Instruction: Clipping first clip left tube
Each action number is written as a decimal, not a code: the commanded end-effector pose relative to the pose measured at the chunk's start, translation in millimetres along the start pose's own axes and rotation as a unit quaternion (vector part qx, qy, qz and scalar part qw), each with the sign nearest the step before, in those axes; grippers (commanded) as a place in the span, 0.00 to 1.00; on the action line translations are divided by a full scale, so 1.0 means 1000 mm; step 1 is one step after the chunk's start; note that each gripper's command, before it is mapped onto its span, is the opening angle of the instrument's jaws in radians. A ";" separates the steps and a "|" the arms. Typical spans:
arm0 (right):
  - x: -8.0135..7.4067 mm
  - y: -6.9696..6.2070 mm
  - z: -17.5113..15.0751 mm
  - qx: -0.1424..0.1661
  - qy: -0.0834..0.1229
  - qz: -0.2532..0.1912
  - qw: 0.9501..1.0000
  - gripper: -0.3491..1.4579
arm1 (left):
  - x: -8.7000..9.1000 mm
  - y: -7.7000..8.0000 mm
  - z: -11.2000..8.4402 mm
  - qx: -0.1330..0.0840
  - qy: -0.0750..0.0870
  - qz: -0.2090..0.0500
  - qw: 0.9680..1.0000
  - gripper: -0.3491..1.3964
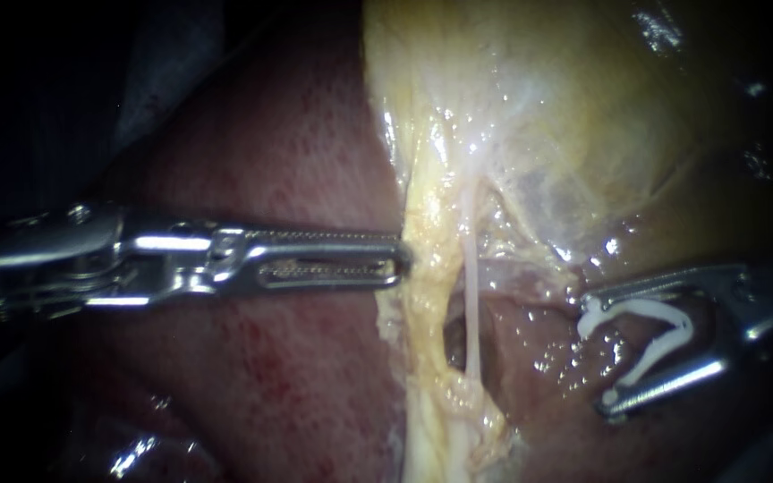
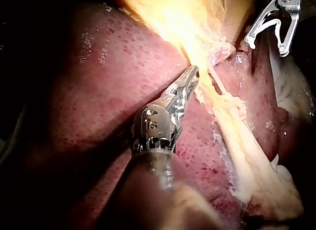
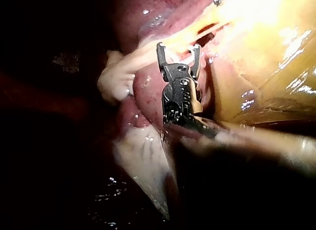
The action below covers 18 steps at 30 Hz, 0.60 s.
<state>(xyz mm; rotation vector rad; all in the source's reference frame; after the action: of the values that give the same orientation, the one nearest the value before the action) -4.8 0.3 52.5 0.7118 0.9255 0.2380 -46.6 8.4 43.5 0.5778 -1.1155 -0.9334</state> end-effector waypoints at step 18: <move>0.0007 -0.0003 0.0013 -0.004 0.001 0.002 1.000 0.52 | -0.0005 -0.0022 -0.0032 0.006 0.004 -0.002 1.000 0.00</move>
<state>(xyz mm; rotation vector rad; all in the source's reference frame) -3.3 -0.1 52.3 0.7054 0.9255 0.2452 -44.3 7.4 40.1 0.5945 -1.1139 -0.9287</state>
